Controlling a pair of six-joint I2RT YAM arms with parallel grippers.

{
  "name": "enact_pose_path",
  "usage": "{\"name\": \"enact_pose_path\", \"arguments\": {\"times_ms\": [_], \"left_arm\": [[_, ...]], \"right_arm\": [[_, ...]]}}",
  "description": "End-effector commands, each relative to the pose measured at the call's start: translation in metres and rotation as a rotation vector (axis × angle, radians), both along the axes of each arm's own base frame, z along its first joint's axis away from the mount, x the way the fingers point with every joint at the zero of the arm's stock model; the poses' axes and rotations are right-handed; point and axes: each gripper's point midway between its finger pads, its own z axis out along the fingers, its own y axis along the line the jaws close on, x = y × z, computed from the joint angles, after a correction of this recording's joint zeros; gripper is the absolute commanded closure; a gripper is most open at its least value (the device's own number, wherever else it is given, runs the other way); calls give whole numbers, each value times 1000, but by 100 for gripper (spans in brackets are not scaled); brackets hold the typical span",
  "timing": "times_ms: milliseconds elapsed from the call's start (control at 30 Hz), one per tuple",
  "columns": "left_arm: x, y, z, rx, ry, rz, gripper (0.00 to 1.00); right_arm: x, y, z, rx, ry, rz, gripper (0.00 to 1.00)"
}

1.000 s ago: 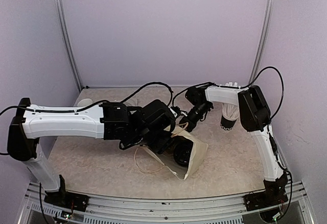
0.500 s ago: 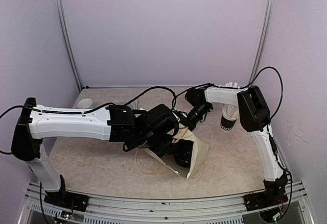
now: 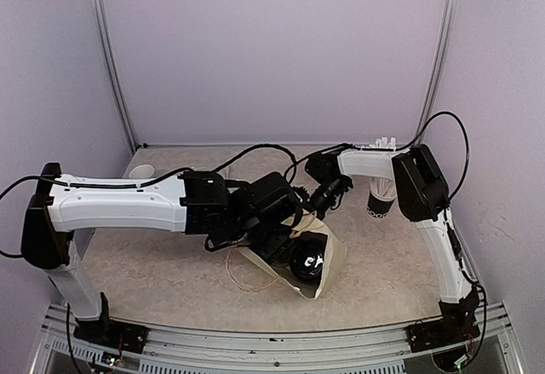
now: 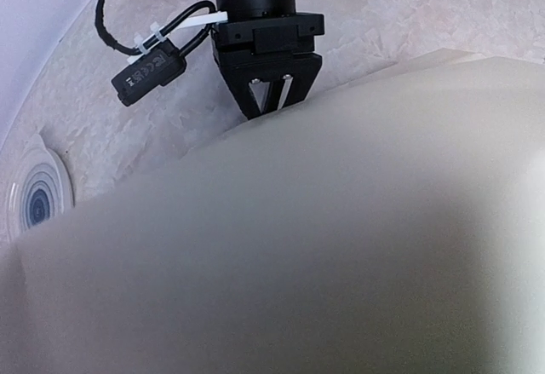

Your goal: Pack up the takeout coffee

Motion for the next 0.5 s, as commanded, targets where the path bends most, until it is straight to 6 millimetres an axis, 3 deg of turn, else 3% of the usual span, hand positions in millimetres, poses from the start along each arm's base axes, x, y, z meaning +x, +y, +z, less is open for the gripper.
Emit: {"name": "enact_pose_path", "arguments": {"times_ms": [0,233,400,467], "left_arm": [[-29,8,2,12,106,15,56],[-56,10,-6,7,212,7,56],[-62,10,-8,21,234,3,56],[-59,10,-9,33,217,-6,56]], "right_arm": [[-27,13,10,47,87,33,62],[-46,26,10,68,125,71,62],[-58,34,11,79,146,99,62],[-53,35,13,78,127,102,60]]}}
